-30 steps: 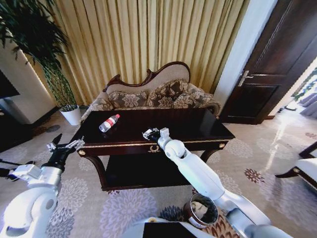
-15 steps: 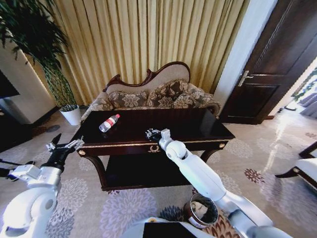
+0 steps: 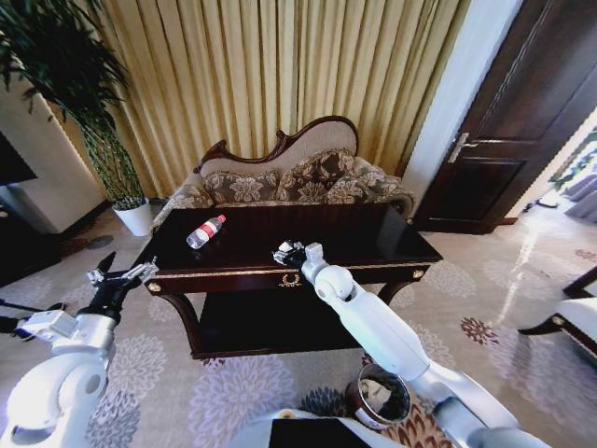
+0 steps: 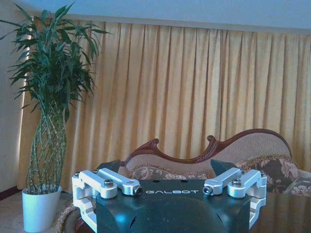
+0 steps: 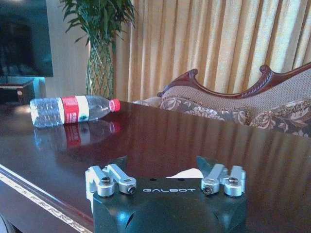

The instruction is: Move to the front of the table and place the trash on the table into the trash bin.

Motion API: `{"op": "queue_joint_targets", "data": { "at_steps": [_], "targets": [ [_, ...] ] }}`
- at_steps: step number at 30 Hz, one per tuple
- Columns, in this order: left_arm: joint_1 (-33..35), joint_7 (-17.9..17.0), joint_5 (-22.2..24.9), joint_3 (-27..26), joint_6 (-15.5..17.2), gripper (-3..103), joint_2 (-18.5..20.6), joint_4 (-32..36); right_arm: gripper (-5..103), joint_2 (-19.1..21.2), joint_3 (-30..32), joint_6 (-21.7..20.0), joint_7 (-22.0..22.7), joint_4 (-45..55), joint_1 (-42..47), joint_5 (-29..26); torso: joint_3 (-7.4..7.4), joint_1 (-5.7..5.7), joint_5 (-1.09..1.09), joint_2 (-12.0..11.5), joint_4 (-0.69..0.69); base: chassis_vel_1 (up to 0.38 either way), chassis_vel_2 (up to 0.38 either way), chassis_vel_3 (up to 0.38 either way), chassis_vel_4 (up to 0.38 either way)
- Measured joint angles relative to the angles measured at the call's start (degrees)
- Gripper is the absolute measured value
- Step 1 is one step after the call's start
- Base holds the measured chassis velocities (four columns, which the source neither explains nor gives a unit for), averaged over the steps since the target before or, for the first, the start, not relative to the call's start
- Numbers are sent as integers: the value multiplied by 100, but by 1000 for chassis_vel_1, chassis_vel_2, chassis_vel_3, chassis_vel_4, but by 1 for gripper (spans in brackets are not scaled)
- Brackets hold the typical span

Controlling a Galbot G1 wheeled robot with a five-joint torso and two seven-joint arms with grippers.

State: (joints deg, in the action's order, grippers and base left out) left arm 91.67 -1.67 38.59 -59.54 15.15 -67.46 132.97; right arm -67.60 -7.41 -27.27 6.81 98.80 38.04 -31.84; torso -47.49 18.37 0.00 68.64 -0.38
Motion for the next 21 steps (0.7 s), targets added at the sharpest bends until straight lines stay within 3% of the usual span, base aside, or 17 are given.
{"op": "queue_joint_targets", "data": {
  "at_steps": [5, 11, 16, 17, 21],
  "targets": [
    [-3, 28, -4, 16, -18, 100, -11, -6, 97, -33, -15, 6, 0, -139, -95, -24, 0, 0, 0, 0, 0, 0, 0, 0, 0],
    [15, 32, -4, -6, -20, 100, -12, 17, 103, -157, -55, 25, 0, -436, -257, 1, 0, 0, 0, 0, 1, 0, 0, 0, 0],
    [22, 33, -2, -34, -34, 100, -13, 17, 96, -169, -65, 67, 0, -600, -337, 23, 0, 0, 0, 0, 1, 0, 0, 0, 0],
    [23, 34, -1, -34, -35, 100, -18, 18, 85, -159, -65, 91, 0, -630, -337, 36, 0, 0, 0, 0, 0, 0, 0, 0, 0],
    [22, 35, -1, -32, -38, 100, -21, 32, 74, -139, -55, 122, 0, -659, -306, 53, 0, 0, 0, 0, 0, 0, 0, 0, 0]
  ]
}}
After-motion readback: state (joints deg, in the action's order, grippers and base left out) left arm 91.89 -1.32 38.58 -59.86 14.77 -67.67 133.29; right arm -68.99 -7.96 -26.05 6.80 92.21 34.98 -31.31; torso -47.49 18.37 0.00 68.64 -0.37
